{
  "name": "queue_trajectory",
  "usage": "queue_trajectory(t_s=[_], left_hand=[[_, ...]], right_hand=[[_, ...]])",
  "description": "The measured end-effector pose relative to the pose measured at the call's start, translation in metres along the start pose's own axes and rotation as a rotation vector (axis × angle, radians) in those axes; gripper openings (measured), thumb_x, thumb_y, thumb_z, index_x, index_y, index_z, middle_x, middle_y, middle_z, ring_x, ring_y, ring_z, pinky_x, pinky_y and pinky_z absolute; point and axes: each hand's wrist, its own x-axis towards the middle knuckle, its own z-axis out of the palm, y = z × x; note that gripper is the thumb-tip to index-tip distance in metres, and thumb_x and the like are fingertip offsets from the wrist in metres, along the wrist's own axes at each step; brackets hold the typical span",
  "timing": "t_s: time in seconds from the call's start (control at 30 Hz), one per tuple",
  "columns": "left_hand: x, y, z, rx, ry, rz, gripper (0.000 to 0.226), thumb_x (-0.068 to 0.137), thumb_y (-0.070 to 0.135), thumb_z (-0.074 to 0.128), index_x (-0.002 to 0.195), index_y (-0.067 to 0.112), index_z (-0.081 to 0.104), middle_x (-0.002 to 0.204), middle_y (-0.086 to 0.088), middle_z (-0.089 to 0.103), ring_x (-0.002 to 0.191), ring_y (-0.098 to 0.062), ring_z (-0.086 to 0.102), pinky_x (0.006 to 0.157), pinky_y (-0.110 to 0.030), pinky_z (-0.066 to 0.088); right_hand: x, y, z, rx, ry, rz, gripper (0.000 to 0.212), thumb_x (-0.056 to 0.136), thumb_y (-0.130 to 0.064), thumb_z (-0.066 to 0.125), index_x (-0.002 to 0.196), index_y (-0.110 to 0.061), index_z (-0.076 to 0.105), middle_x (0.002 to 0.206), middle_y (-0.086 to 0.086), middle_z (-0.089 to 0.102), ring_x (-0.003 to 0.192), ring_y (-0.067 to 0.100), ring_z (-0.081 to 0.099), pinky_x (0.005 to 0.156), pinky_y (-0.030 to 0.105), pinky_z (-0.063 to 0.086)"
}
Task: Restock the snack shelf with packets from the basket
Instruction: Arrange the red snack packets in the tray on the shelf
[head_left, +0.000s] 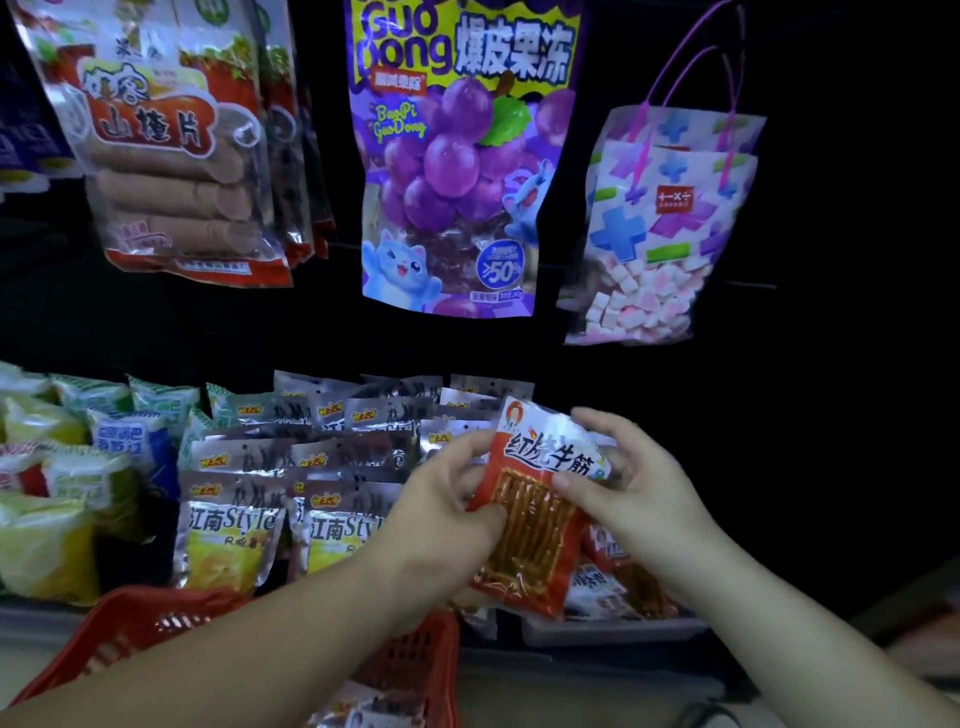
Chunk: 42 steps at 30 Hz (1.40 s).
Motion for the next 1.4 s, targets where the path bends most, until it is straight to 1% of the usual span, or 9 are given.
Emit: queue_trajectory(t_s=[0.23, 0.27, 0.33, 0.37, 0.57, 0.7, 0.97, 1.17, 1.4], left_hand=[[0.046, -0.033, 0.019, 0.155, 0.077, -0.172, 0.054, 0.098, -0.005, 0.057, 0.147, 0.017, 0.045, 0.113, 0.005, 0.062, 0.094, -0.009, 0.068, 0.063, -0.010, 0.053], [0.056, -0.037, 0.019, 0.191, 0.061, -0.190, 0.057, 0.099, -0.003, 0.057, 0.150, 0.017, 0.040, 0.117, 0.004, 0.058, 0.097, -0.012, 0.064, 0.060, -0.010, 0.051], [0.078, -0.048, 0.018, 0.244, 0.040, -0.234, 0.056, 0.101, 0.002, 0.057, 0.151, 0.018, 0.038, 0.122, 0.002, 0.057, 0.094, -0.014, 0.061, 0.056, -0.011, 0.049], [0.089, -0.056, 0.018, 0.233, 0.038, -0.262, 0.052, 0.101, 0.001, 0.056, 0.148, 0.017, 0.041, 0.118, 0.001, 0.060, 0.089, -0.014, 0.062, 0.056, -0.011, 0.050], [0.129, -0.119, 0.029, 0.151, 0.099, -0.309, 0.033, 0.094, -0.011, 0.058, 0.124, 0.003, 0.061, 0.089, -0.001, 0.066, 0.075, -0.015, 0.060, 0.064, -0.026, 0.056], [0.144, -0.142, 0.033, 0.067, 0.122, -0.347, 0.029, 0.096, -0.010, 0.056, 0.113, 0.011, 0.066, 0.092, -0.002, 0.070, 0.074, -0.012, 0.061, 0.052, -0.013, 0.047], [0.153, -0.163, 0.043, 0.181, 0.075, -0.366, 0.034, 0.091, -0.005, 0.064, 0.122, 0.011, 0.064, 0.108, -0.003, 0.069, 0.090, -0.013, 0.063, 0.057, -0.014, 0.051], [0.149, -0.166, 0.047, 0.294, 0.078, -0.302, 0.035, 0.090, -0.005, 0.060, 0.117, 0.015, 0.068, 0.109, -0.001, 0.068, 0.099, -0.016, 0.064, 0.076, -0.025, 0.058], [0.153, -0.173, 0.047, 0.291, 0.068, -0.281, 0.035, 0.088, -0.009, 0.059, 0.112, 0.015, 0.071, 0.108, -0.002, 0.069, 0.100, -0.017, 0.066, 0.081, -0.031, 0.062]], right_hand=[[0.045, 0.035, -0.018, -0.232, -0.059, 0.031, 0.015, 0.097, -0.011, 0.069, 0.094, -0.012, 0.055, 0.100, -0.001, 0.068, 0.088, 0.027, 0.065, 0.075, 0.047, 0.052], [0.055, 0.047, -0.019, -0.285, -0.089, 0.056, 0.015, 0.099, -0.012, 0.067, 0.097, -0.013, 0.052, 0.107, 0.005, 0.065, 0.090, 0.033, 0.063, 0.072, 0.048, 0.023], [0.074, 0.074, -0.017, -0.366, -0.125, 0.116, 0.014, 0.101, -0.016, 0.063, 0.110, -0.016, 0.053, 0.126, 0.022, 0.060, 0.099, 0.041, 0.065, 0.083, 0.031, 0.051], [0.083, 0.090, -0.015, -0.406, -0.136, 0.146, 0.019, 0.103, -0.018, 0.061, 0.119, -0.021, 0.053, 0.131, 0.027, 0.058, 0.105, 0.043, 0.065, 0.082, 0.057, 0.056], [0.120, 0.164, -0.015, -0.424, -0.152, 0.180, 0.027, 0.105, -0.025, 0.057, 0.131, -0.032, 0.058, 0.075, -0.007, 0.052, 0.043, 0.007, 0.042, 0.046, 0.021, 0.037], [0.132, 0.194, -0.011, -0.447, -0.171, 0.157, 0.028, 0.098, -0.017, 0.069, 0.088, -0.044, 0.067, 0.088, -0.016, 0.063, 0.078, 0.004, 0.060, 0.075, 0.027, 0.049], [0.140, 0.195, -0.016, -0.530, -0.585, 0.471, 0.062, 0.079, 0.003, 0.067, 0.122, -0.043, 0.068, 0.122, -0.008, 0.063, 0.108, 0.012, 0.064, 0.090, 0.035, 0.061], [0.139, 0.185, -0.018, -0.434, -0.481, 0.633, 0.022, 0.097, -0.048, 0.063, 0.120, -0.046, 0.063, 0.127, -0.002, 0.062, 0.112, 0.021, 0.062, 0.093, 0.047, 0.057], [0.127, 0.208, 0.000, -0.208, -0.482, 0.830, 0.087, 0.076, -0.097, 0.025, 0.134, -0.041, 0.059, 0.143, 0.011, 0.051, 0.115, 0.043, 0.058, 0.075, 0.048, 0.063]])
